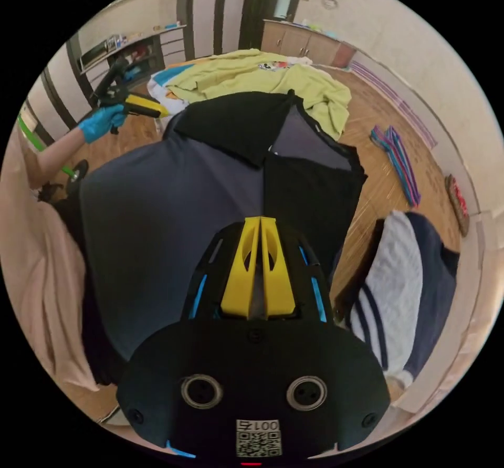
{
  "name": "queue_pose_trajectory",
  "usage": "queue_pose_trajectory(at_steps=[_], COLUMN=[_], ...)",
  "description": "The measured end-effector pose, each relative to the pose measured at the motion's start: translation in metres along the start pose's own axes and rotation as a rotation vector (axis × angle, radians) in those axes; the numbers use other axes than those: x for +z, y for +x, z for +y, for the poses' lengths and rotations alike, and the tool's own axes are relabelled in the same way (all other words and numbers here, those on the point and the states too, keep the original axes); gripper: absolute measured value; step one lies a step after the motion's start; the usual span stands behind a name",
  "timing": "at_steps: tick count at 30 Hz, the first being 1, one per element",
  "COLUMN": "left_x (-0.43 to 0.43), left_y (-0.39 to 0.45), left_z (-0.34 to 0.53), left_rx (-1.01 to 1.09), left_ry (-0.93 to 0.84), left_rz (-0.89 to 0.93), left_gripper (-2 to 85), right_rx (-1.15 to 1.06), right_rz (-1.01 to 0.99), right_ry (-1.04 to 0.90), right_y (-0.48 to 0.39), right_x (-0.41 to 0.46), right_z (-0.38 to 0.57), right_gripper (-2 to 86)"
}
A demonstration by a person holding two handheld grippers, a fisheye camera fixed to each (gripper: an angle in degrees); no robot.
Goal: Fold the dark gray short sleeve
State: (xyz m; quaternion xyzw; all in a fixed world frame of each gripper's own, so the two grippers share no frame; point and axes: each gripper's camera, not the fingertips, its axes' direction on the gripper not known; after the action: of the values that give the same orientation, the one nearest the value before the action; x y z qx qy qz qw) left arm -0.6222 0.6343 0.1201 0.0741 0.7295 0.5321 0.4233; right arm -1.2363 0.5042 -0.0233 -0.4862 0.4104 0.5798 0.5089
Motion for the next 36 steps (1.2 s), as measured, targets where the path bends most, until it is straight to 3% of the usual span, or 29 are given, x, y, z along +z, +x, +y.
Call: queue_pose_trajectory(at_steps=[3, 7, 13, 27, 36], left_x=[-0.009, -0.016, -0.02, -0.012, -0.012], left_y=[0.015, 0.035, 0.049, 0.065, 0.081], left_z=[0.017, 0.042, 0.067, 0.093, 0.124], left_rx=[0.088, 0.177, 0.172, 0.152, 0.144], left_ry=[-0.054, -0.16, -0.238, -0.353, -0.349], left_rz=[0.029, 0.08, 0.177, 0.169, 0.171], left_gripper=[-0.9, -0.7, -0.7, -0.8, 5.8], right_rx=[0.008, -0.05, 0.038, -0.101, -0.013], right_rz=[-0.054, -0.063, -0.124, -0.049, 0.004], right_ry=[-0.016, -0.198, -0.318, -0.365, -0.288], right_y=[-0.01, -0.043, -0.064, -0.099, -0.097], right_x=[-0.022, -0.033, -0.041, 0.021, 0.028], right_z=[0.048, 0.106, 0.172, 0.219, 0.234], right_gripper=[0.6, 0.5, 0.8, 1.7, 1.0])
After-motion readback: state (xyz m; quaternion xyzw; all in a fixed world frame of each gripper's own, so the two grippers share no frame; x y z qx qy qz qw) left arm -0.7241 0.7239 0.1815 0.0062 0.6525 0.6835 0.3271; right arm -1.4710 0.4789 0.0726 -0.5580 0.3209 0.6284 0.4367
